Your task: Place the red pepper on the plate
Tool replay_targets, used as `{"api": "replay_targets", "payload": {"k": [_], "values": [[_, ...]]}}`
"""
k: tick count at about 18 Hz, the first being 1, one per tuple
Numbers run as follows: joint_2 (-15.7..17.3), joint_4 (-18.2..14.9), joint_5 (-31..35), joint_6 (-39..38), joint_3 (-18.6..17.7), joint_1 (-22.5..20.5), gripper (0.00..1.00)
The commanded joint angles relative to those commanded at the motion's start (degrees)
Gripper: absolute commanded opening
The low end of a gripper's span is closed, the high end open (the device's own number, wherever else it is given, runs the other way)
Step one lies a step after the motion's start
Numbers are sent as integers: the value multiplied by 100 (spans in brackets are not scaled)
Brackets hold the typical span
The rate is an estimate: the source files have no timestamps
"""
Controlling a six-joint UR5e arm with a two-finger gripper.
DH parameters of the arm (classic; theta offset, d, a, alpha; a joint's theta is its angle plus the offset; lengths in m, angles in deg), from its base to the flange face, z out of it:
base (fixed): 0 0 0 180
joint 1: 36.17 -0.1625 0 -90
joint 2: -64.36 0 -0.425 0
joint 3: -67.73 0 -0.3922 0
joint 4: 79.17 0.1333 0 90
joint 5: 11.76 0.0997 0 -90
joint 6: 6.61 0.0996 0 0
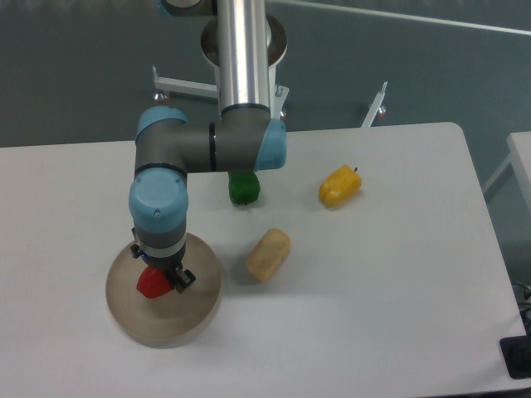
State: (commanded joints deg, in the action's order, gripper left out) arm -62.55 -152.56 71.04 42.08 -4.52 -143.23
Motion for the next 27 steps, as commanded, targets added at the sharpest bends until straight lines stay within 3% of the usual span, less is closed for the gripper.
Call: {"api": "replay_targets", "payload": {"k": [1,2,9,12,16,22,27], "values": [[0,17,0,17,0,26,87],[17,18,35,26,0,27,100],[254,106,325,61,272,-104,100],[263,35,255,132,509,-728,100],[439,-88,246,860,519,-1466,100],[667,-649,299,1720,510,-2161,100],[738,-677,325,2802,308,-2671,100]]}}
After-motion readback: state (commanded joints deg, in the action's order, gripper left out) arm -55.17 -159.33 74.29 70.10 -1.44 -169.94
